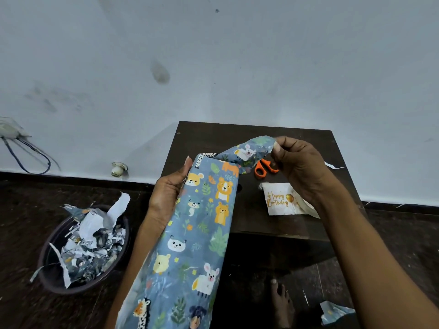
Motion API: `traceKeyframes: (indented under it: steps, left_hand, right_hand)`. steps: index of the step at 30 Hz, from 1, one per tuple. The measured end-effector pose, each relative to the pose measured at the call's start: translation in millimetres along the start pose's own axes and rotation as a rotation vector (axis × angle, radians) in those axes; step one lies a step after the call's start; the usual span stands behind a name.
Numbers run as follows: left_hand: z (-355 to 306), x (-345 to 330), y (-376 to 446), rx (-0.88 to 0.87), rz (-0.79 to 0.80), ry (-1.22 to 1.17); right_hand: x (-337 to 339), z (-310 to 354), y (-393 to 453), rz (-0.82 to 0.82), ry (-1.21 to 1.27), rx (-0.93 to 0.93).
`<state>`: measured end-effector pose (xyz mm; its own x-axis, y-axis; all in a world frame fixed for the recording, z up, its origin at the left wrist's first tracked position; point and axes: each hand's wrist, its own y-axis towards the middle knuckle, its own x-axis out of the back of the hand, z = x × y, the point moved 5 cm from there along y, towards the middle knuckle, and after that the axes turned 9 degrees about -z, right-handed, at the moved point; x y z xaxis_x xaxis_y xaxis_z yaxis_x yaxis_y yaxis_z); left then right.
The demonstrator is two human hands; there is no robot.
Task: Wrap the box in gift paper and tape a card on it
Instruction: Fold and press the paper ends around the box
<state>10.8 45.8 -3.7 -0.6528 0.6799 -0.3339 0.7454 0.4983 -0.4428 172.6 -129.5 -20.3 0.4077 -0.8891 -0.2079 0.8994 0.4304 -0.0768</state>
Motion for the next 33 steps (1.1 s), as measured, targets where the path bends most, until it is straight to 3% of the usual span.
traceKeyframes:
  steps: [8, 13, 19, 25, 29, 33]
  left_hand:
    - [6, 1, 4, 0.028, 0.011, -0.033]
    - [12, 4, 8, 0.048, -0.001, -0.135]
    - [23, -4, 10, 0.105, 0.113, -0.267]
    - [28, -4, 22, -0.056, 0.132, -0.179]
    - [26, 0, 27, -0.169, 0.138, -0.098]
    - [21, -3, 22, -0.361, 0.046, 0.011]
  right_hand:
    - [4, -2, -2, 0.051, -0.019, -0.038]
    - [-5, -6, -3, -0.034, 0.093, -0.097]
    - [-30, -11, -15, -0.126, 0.121, -0.201]
    - [-59, -11, -34, 0.108, 0.035, -0.187]
    - [-58, -11, -38, -0.012, -0.017, -0.168]
    - [-51, -9, -42, -0.2, -0.118, -0.06]
